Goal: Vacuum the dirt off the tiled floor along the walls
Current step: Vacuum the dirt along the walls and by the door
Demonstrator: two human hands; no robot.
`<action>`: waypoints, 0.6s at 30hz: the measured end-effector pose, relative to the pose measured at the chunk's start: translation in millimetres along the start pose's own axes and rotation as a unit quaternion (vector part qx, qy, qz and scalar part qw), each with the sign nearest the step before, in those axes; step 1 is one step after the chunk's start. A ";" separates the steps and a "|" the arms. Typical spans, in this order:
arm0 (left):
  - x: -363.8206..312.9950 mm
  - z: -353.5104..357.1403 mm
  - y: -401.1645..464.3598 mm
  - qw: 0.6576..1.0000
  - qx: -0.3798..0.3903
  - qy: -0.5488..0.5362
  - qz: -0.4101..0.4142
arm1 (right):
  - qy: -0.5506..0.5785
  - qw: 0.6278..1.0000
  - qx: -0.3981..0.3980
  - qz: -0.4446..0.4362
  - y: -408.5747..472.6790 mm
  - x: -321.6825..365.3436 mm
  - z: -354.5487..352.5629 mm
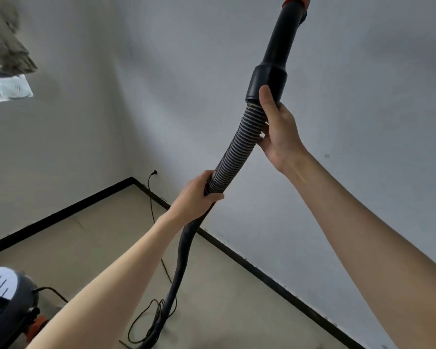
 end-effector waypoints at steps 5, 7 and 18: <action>-56.6 -20.2 27.6 0.996 -0.050 0.032 0.066 | 0.076 0.995 -0.032 -0.062 7.7 62.0 -22.3; -71.6 -13.7 31.5 0.995 -0.044 0.035 0.085 | 0.085 0.992 -0.046 -0.083 4.1 75.2 -34.9; -132.2 68.0 38.1 0.952 0.151 -0.248 0.093 | -0.084 0.990 -0.110 -0.028 -92.7 30.4 -141.0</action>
Point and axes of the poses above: each hand's wrist, its own y-axis towards the middle knuckle, its own z-axis out of the palm, x = y × z, the point moved 4 cm from there along y, towards the middle knuckle, and after that the axes turned 10 degrees about x, right-handed, at the moved point
